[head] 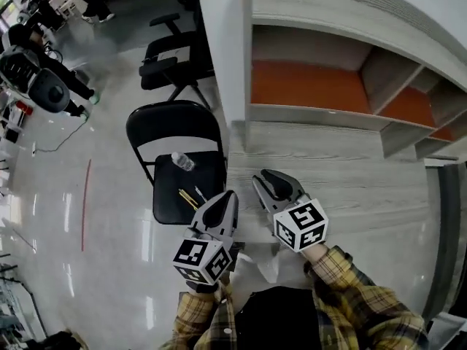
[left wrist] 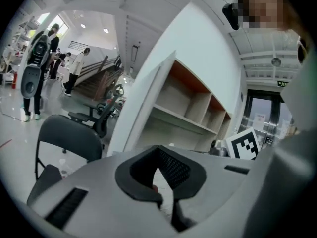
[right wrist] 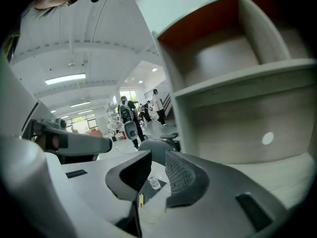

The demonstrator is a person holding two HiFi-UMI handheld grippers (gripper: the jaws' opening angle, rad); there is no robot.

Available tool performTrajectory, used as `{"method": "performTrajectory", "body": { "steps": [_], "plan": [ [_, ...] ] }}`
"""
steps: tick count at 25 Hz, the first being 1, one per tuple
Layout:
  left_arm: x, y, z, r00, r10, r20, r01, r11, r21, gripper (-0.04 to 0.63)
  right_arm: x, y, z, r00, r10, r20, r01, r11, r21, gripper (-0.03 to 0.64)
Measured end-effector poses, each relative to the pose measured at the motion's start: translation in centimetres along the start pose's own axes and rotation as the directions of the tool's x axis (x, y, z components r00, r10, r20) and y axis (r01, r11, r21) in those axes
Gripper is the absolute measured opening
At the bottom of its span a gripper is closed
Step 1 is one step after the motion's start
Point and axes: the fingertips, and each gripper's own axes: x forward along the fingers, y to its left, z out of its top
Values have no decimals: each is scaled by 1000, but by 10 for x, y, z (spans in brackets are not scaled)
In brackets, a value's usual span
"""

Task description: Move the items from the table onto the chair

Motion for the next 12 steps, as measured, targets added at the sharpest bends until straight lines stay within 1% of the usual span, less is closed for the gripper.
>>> {"method": "performTrajectory", "body": {
  "steps": [3,5,7,9,12],
  "plan": [
    [34,-76,-6,997,-83,1,83,996,33,3,-81,-52,1,997,-70,21,71,996,-45,89],
    [55,-122,-10,991,-136,-2,136,989,51,3,-129,-84,2,991,-129,44,131,990,-58,89],
    [75,-163,-18,983,-182,-21,183,981,66,3,-171,-114,3,980,-185,71,188,981,-39,89],
    [92,-201,-30,973,-223,-58,227,970,81,3,-209,-140,4,968,-232,92,233,972,-7,89],
    [111,-249,-43,956,-274,-105,284,954,92,3,-258,-169,3,951,-291,106,289,957,27,89]
  ]
}}
